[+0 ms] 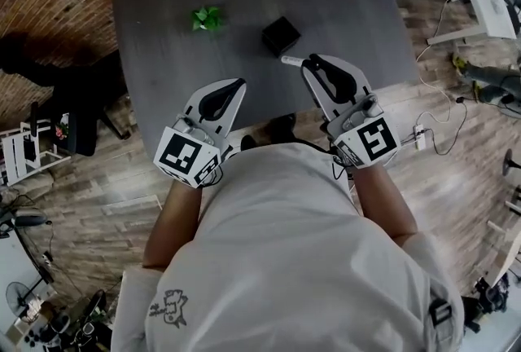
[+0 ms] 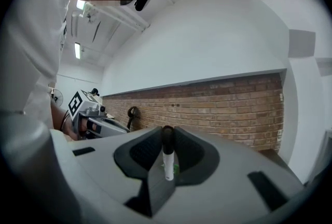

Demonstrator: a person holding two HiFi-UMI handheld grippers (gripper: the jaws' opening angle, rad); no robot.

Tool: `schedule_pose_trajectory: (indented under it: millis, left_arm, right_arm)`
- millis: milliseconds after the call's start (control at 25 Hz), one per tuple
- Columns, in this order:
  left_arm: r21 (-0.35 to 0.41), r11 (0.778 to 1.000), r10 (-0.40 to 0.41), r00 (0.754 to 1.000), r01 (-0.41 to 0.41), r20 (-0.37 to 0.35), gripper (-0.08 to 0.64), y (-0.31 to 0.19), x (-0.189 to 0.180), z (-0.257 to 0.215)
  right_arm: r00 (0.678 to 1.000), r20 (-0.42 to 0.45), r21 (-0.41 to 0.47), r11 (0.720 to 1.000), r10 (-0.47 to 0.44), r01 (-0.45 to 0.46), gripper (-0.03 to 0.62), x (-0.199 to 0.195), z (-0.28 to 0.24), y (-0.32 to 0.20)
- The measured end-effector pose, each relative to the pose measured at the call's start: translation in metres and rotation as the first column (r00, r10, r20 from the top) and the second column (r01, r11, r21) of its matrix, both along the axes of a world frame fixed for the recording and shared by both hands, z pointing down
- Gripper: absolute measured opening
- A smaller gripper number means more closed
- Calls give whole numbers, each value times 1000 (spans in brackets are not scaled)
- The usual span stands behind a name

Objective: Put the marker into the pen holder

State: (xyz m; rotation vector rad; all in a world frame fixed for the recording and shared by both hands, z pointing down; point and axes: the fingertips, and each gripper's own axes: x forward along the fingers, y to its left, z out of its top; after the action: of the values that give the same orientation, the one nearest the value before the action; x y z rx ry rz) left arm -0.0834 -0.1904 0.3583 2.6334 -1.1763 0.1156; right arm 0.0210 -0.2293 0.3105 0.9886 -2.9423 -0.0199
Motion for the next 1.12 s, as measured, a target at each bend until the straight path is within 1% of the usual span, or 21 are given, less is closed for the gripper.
schedule_pose_trajectory:
  millis: [240,560,720,880,1000,1120]
  left_arm:
    - [-40,998,-53,999,53,-6,11,-32,6,19]
    - [-95,991,-93,996,93,5,11,-66,25,47]
    - [-126,987,-96,995,101,41,11,-79,30,72]
    - [-166,977,-128,991,133,43,11,-88,28,92]
    - [-187,971,-142,989,148,47,11,-94,30,105]
    - [-199,965,-161,985,170,60,11,-100,29,116]
  right_arm:
    - [998,-30,-26,998,-59,59,77,-2,21,-41]
    - [987,-89,-85,988,-135,127,77,-1,63,-82]
    - [979,-107,-132,978,-174,160,77,-5,88,-99]
    - [969,-129,-172,967,-211,187,77,-7,111,-113]
    - [956,-154,-190,957,-249,218,77,-11,128,-117]
    - [947,-179,-216,950,-266,226,78,-11,148,-121]
